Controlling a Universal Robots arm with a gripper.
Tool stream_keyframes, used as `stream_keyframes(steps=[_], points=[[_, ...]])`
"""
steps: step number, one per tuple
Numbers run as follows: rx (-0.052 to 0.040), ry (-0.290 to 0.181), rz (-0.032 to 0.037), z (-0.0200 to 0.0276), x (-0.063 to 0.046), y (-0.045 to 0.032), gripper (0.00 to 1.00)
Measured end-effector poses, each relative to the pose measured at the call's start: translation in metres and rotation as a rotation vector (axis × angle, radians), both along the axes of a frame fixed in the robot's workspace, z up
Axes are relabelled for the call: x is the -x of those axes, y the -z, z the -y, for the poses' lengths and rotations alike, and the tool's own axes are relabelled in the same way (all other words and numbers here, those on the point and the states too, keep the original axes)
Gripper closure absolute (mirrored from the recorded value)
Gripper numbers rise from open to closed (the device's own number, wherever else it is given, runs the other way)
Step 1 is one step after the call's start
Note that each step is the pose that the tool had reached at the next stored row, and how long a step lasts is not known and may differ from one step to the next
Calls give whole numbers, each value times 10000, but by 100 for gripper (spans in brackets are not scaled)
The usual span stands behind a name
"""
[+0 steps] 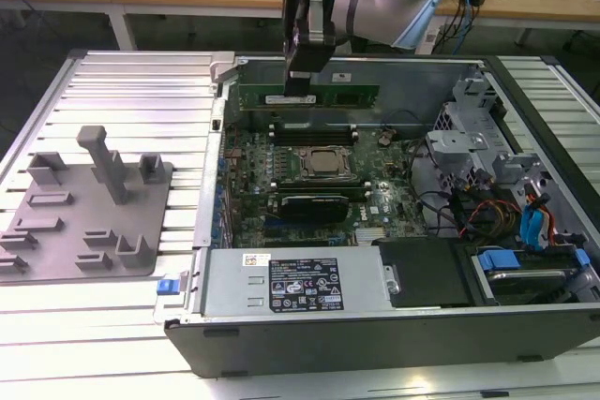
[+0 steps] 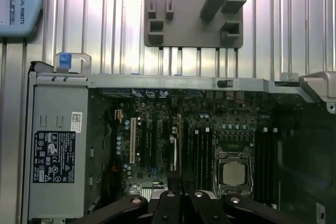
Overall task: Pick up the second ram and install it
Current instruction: 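Pick up the second ram and move it above second insertion slot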
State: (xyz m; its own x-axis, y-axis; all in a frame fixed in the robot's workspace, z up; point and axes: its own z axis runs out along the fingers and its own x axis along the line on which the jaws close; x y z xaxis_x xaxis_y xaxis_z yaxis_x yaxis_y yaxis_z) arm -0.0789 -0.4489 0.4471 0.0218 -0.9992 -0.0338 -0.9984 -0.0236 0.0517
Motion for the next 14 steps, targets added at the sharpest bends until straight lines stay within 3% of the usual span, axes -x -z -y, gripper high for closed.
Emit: stream_keyframes(steps=[2, 7, 10, 14], points=[[-1, 0, 1, -35, 0, 8, 91], [-8, 0, 0, -180, 0, 31, 91], [-9, 0, 0, -330, 0, 77, 91], [-10, 0, 1, -393, 0, 187, 91]])
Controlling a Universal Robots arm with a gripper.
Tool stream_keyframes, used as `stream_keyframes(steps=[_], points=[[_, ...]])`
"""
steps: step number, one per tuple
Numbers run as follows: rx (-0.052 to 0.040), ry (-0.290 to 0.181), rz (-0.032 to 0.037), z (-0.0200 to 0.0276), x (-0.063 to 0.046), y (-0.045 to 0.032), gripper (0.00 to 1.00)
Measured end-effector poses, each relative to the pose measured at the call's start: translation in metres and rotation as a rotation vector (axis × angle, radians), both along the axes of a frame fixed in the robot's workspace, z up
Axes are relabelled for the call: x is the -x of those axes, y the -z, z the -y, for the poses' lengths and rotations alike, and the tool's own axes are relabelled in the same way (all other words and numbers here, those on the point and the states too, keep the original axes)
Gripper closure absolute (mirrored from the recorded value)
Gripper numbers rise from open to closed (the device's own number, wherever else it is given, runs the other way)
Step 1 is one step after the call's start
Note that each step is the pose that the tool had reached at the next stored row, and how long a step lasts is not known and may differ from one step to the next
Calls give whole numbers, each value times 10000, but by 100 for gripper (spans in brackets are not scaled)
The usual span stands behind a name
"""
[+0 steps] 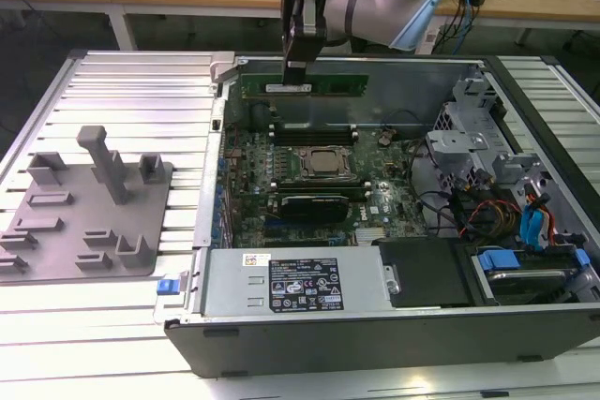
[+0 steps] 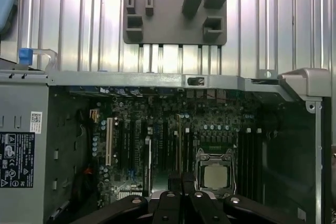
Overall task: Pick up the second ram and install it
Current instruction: 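Pick up the second ram and move it above second insertion slot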
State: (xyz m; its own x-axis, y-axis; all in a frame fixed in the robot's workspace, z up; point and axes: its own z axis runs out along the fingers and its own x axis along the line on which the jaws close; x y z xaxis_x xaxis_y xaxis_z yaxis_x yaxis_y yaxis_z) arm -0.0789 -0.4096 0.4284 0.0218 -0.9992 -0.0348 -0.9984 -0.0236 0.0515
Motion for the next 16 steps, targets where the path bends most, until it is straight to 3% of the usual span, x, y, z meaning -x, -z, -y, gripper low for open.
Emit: stream_keyframes(steps=[2, 5, 10, 16], points=[[0, -1, -1, -9, -7, 63, 91], [1, 1, -2, -14, -148, 199, 91], [1, 1, -3, -21, -280, 341, 91], [2, 0, -4, -35, -323, 511, 91]])
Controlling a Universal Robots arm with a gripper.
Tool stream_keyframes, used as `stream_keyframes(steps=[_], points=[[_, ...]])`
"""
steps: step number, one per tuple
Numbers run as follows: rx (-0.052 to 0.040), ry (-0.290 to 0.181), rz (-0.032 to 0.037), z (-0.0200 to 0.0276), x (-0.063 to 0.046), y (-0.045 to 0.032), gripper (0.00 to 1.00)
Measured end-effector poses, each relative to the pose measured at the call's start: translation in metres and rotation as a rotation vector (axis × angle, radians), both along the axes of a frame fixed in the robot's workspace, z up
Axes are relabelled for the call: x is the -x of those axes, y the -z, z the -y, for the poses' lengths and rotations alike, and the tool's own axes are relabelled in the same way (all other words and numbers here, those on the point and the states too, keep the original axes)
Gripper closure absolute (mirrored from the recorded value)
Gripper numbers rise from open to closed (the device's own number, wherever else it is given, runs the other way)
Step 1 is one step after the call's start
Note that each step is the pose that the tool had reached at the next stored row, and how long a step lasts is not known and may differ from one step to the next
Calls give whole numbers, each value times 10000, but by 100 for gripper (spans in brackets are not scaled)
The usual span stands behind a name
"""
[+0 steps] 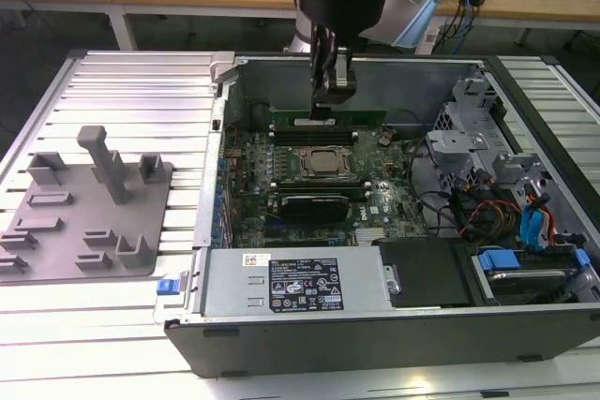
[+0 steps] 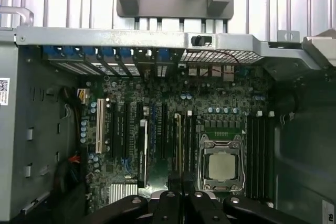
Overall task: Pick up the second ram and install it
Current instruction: 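Pick up the second ram and move it above second insertion slot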
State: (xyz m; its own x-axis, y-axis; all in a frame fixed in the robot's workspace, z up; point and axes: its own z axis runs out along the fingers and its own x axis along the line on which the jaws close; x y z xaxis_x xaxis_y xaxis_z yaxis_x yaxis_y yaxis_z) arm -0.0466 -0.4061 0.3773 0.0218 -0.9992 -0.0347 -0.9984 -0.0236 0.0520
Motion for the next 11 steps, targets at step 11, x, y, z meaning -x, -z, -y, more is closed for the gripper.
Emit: stream_keyframes(steps=[11], points=[[-1, 325, 1, -119, -1, 326, 91]])
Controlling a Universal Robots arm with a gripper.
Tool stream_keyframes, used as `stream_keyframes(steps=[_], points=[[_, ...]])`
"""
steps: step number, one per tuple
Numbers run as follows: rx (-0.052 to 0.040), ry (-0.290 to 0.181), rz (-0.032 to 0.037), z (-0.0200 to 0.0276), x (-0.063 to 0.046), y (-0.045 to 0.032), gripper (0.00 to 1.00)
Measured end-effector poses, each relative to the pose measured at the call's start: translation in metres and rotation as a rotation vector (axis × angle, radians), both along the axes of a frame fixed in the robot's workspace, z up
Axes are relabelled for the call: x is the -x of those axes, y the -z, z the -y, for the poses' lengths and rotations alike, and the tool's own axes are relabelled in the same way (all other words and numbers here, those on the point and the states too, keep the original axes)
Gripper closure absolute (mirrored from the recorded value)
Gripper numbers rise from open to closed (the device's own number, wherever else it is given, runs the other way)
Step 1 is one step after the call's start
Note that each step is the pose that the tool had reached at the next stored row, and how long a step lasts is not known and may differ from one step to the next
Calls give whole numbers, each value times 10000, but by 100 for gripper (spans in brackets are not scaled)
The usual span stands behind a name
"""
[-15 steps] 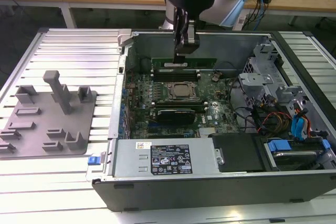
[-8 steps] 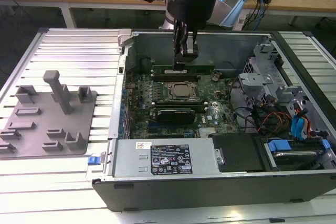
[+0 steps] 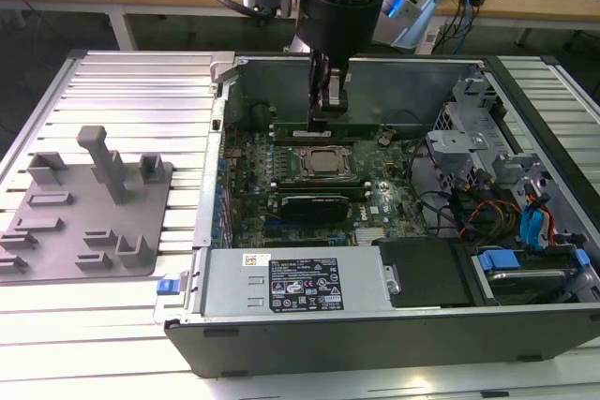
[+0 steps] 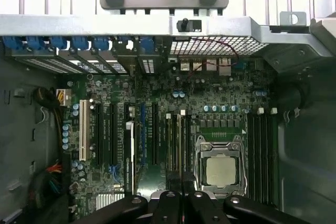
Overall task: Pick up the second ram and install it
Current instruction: 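Pick up the second ram and move it above second insertion slot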
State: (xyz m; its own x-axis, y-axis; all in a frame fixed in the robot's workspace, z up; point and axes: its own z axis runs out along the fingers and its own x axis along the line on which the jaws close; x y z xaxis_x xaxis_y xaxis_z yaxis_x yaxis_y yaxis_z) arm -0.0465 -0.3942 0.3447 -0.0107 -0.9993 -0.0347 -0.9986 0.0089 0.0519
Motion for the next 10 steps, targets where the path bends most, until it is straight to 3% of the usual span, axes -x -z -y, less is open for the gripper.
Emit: stream_keyframes(steps=[4, 10], points=[[0, 8, 0, 0, 0, 24, 91], [0, 7, 0, 0, 0, 188, 91]])
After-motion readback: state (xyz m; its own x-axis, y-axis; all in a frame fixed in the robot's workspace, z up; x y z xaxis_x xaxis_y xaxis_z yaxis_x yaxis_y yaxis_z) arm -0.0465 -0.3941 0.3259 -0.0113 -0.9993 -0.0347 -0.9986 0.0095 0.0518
